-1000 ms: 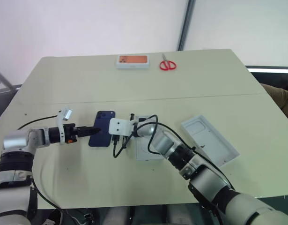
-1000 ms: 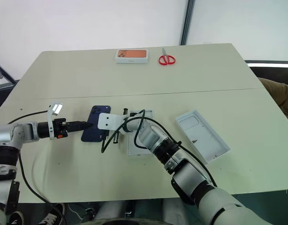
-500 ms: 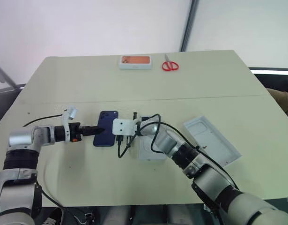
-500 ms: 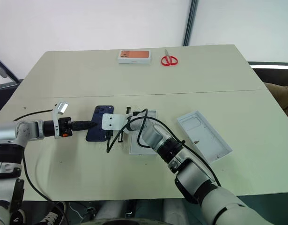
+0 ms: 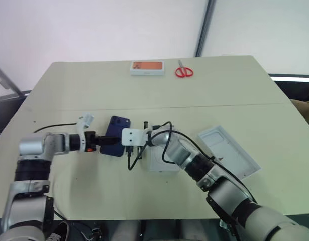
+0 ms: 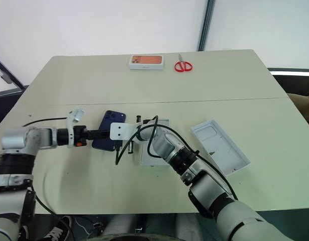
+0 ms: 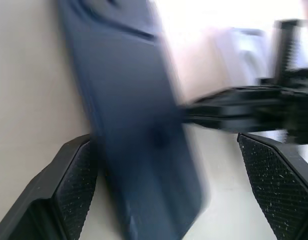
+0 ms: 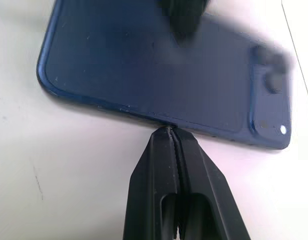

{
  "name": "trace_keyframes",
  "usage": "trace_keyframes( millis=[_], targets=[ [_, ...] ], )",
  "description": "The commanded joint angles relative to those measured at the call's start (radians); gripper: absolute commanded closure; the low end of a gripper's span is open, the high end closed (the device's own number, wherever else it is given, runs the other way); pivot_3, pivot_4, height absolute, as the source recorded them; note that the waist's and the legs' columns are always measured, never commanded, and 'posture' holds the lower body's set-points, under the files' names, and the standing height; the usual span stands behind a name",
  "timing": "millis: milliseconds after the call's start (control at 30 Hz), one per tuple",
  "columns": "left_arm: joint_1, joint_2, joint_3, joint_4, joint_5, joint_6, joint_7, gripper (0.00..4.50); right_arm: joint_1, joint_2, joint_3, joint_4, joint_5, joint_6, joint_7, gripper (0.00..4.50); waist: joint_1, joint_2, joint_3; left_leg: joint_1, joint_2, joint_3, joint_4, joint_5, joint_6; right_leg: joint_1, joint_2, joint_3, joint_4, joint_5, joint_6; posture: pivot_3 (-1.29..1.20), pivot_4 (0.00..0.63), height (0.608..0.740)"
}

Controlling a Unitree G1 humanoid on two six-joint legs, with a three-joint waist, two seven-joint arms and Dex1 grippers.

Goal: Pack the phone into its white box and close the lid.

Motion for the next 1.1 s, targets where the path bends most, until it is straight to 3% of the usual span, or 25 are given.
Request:
trace_keyframes(
  millis=[33, 267, 700, 800, 933, 1100],
  targets=[
    [0.034, -0.035, -0.075, 0.034, -0.023, 0.070, 0.007, 0.00, 0.006, 0.018, 0.013, -0.027, 0.005, -0.014, 0.003, 4.45, -0.002, 0.000, 0.000, 0.000, 0.000, 0.000, 0.000, 0.000, 0.000, 0.000, 0.000, 0.000, 0.000, 0.000, 0.000, 0.00, 0.150, 0.740],
    [0.033, -0.037, -0.056, 0.012, -0.034, 0.063, 0.047, 0.00, 0.008, 0.022, 0.012, -0.027, 0.004, -0.015, -0.002, 4.45, -0.002, 0.000, 0.000, 0.000, 0.000, 0.000, -0.001, 0.000, 0.000, 0.000, 0.000, 0.000, -0.001, 0.000, 0.000, 0.00, 0.150, 0.740],
    [0.055, -0.036, 0.096, 0.096, -0.112, 0.031, 0.067, 0.00, 0.013, 0.012, 0.013, -0.020, -0.003, -0.026, -0.008, 4.45, -0.007, 0.000, 0.000, -0.001, 0.001, 0.000, -0.003, 0.000, -0.001, 0.000, 0.001, 0.000, -0.006, 0.000, 0.001, 0.00, 0.150, 0.740],
    [0.065, -0.032, 0.085, 0.082, -0.127, 0.038, 0.056, 0.84, 0.012, 0.007, 0.020, -0.018, -0.014, -0.032, -0.011, 4.50, -0.009, 0.000, 0.000, -0.001, 0.001, 0.000, -0.003, 0.000, -0.001, 0.000, 0.001, 0.000, -0.006, 0.000, 0.001, 0.00, 0.150, 0.740],
    [0.076, -0.034, 0.083, 0.072, -0.134, 0.033, 0.062, 2.76, 0.012, 0.009, 0.015, -0.015, -0.011, -0.035, -0.011, 4.50, -0.011, -0.001, 0.001, -0.001, 0.002, 0.001, -0.005, 0.000, -0.001, -0.002, 0.001, 0.000, -0.007, 0.000, 0.001, 0.00, 0.150, 0.740],
    [0.089, -0.041, 0.089, 0.061, -0.160, 0.046, 0.056, 2.76, 0.011, 0.007, 0.015, -0.015, -0.012, -0.039, -0.011, 4.50, -0.010, -0.001, 0.001, -0.002, 0.002, 0.000, -0.004, 0.000, -0.001, -0.002, 0.001, 0.000, -0.007, 0.000, 0.000, 0.00, 0.150, 0.740]
  ],
)
